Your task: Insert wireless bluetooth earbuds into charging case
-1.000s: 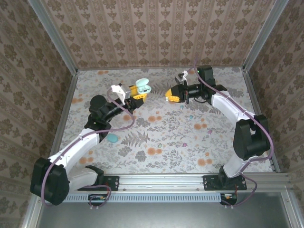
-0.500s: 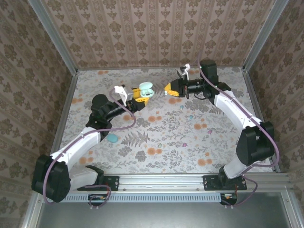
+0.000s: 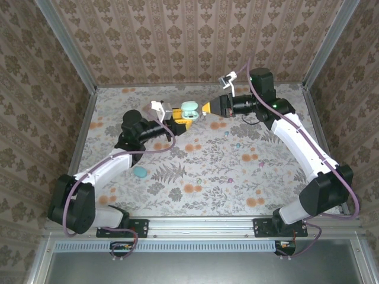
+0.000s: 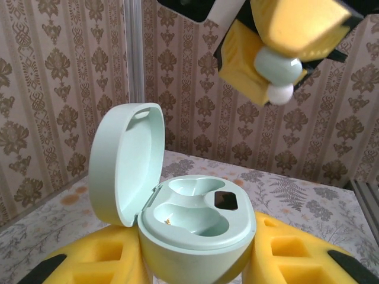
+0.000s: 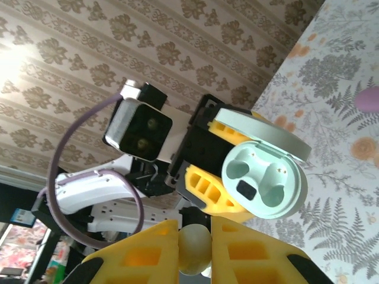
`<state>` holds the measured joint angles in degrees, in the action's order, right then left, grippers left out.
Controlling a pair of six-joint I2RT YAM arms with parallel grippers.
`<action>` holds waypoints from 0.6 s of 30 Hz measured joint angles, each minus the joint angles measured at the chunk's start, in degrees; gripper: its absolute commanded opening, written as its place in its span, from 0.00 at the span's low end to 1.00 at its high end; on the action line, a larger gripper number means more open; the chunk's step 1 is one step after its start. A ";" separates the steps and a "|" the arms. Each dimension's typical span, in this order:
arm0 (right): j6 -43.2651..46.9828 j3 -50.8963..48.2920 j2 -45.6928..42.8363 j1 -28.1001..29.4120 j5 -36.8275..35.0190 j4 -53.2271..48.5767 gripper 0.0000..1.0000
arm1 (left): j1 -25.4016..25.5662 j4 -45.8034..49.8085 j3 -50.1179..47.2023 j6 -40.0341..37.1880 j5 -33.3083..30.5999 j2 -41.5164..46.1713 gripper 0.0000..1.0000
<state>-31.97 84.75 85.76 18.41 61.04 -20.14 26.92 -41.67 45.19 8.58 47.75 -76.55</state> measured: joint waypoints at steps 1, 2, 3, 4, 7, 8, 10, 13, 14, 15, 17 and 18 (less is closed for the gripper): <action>1.01 0.13 0.00 0.26 -0.74 -0.87 0.18 | 0.00 -0.33 0.37 0.28 0.24 -0.28 0.34; 1.75 0.26 0.00 0.39 -1.29 -1.44 0.18 | 0.04 -0.39 0.61 0.39 0.48 -0.48 0.34; 2.34 0.39 0.00 0.63 -1.90 -1.90 0.18 | 0.04 -0.37 0.85 0.48 0.70 -0.63 0.34; 2.97 0.50 0.00 0.90 -2.51 -2.14 0.17 | 0.11 -0.39 1.18 0.48 0.87 -0.79 0.34; 3.93 0.94 0.04 1.38 -3.82 -2.47 0.17 | 0.28 -0.37 1.57 0.48 1.46 -0.96 0.34; 4.17 1.25 0.13 1.53 -4.13 -2.56 0.18 | 0.39 -0.35 1.66 0.48 1.57 -0.98 0.34; 4.66 1.90 0.46 1.84 -4.92 -2.64 0.17 | 0.50 -0.35 1.79 0.48 1.77 -0.98 0.34; 5.01 2.49 0.74 2.29 -6.01 -2.64 0.17 | 0.70 -0.35 1.84 0.48 1.99 -0.98 0.34; 5.05 2.58 0.83 2.49 -6.45 -2.67 0.18 | 0.74 -0.35 1.84 0.48 1.99 -0.98 0.34; 5.07 2.67 0.96 2.67 -6.91 -2.78 0.17 | 0.76 -0.35 1.84 0.50 2.01 -0.98 0.34; 5.20 2.75 1.22 2.89 -7.76 -2.86 0.17 | 0.81 -0.35 1.84 0.50 2.01 -0.98 0.34; 5.27 2.75 1.38 2.97 -8.28 -2.86 0.17 | 0.83 -0.35 1.84 0.50 2.01 -0.98 0.34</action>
<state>-26.70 87.50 87.13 21.39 52.75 -23.00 27.75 -42.02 47.03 9.08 49.76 -77.54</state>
